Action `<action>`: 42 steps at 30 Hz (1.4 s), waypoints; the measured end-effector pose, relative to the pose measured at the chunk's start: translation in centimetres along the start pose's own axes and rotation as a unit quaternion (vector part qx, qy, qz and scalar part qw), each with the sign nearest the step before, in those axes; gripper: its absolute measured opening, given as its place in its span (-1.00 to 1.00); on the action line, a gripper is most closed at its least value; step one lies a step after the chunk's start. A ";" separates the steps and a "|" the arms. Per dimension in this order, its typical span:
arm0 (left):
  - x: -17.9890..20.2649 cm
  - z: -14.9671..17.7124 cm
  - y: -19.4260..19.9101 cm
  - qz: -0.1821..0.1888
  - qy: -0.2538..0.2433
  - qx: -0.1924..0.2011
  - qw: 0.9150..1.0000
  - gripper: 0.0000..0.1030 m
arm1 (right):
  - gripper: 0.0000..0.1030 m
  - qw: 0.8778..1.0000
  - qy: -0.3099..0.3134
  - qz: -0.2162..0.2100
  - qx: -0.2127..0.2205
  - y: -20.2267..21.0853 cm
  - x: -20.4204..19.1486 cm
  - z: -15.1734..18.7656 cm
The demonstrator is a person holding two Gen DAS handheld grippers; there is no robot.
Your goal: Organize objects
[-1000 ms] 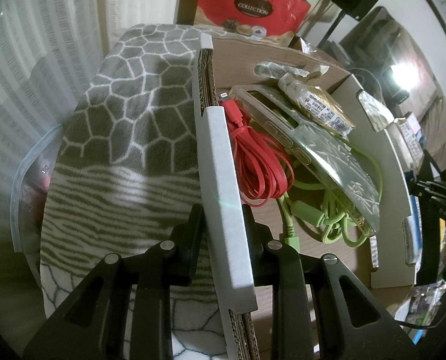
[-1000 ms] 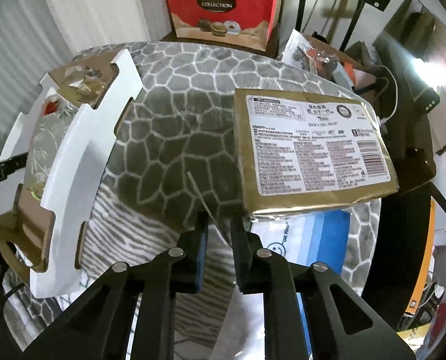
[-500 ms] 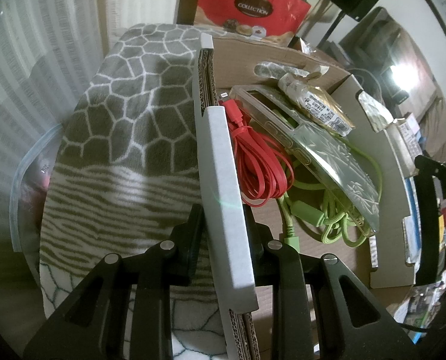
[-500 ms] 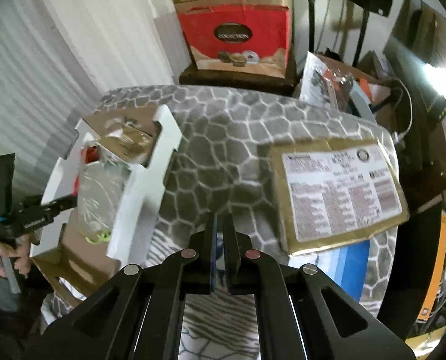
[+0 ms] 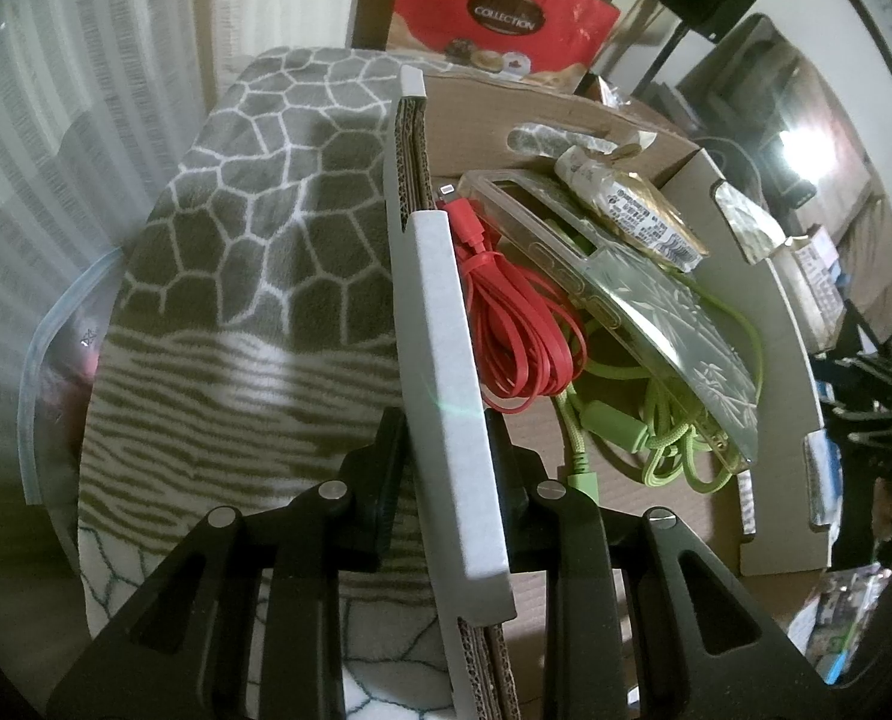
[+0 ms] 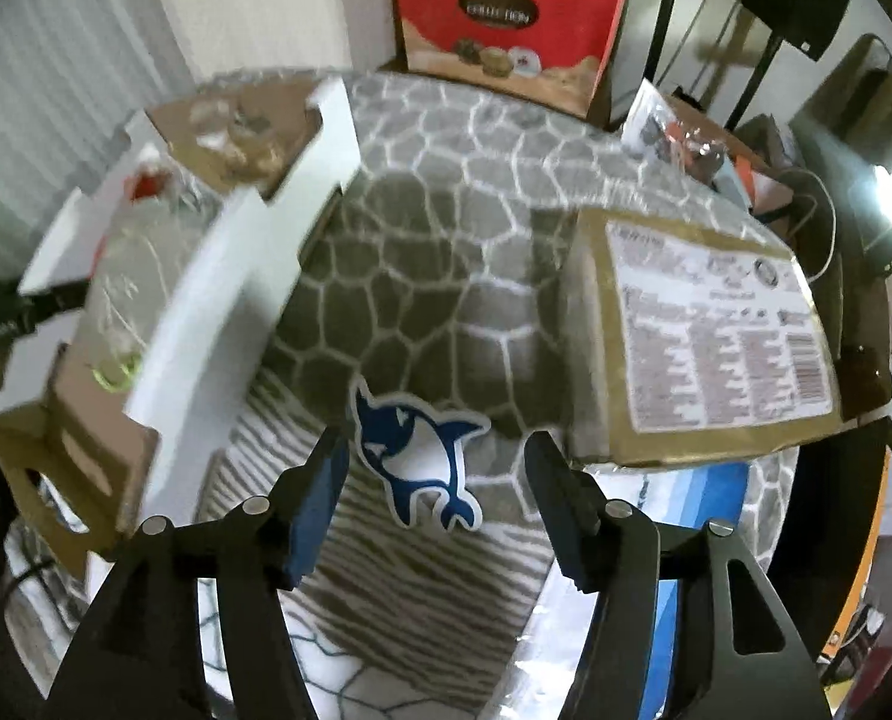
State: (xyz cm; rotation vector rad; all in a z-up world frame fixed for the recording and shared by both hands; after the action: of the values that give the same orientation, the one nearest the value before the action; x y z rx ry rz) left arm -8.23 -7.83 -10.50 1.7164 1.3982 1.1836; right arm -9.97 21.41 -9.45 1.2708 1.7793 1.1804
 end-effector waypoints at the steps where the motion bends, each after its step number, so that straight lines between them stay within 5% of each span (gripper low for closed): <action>1: 0.1 0.0 0.0 0.000 0.000 0.000 1.000 -0.57 | 0.22 1.000 -0.001 -0.003 -0.002 -0.3 0.0 0.2; 8: 0.0 0.0 0.0 0.001 0.000 0.000 1.000 -0.56 | 0.23 1.000 0.018 0.010 0.004 -1.5 -1.2 0.8; 11: 0.0 0.0 0.0 0.000 0.000 0.000 1.000 -0.56 | -0.17 1.000 0.007 0.004 0.008 -1.3 -0.9 0.8; 20: 0.0 0.0 0.0 0.000 -0.001 0.000 1.000 -0.56 | -0.17 0.998 -0.038 -0.022 0.033 1.1 0.1 -0.5; 30: 0.0 0.0 0.0 0.000 -0.001 0.000 1.000 -0.56 | -0.17 0.995 0.011 -0.041 0.091 6.4 -4.6 -4.9; 42: 0.0 0.0 -0.1 0.000 -0.001 0.000 1.000 -0.56 | -0.16 0.994 0.078 -0.050 0.056 1.5 -11.9 -8.3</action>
State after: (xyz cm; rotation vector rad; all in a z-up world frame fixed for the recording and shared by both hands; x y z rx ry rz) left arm -8.25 -7.82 -10.61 1.7173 1.3971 1.1810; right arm -12.78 7.90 -4.82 1.1648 2.0237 1.1651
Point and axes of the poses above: each gripper's, at about its wrist camera, not at the fingertips, and y roughly against the way its jaws point, x to its right, z to its underside, the point moved 2 cm from there along -y, roughly the way its jaws point, and after that the axes turned 3 degrees about x, right-handed, at the moved point
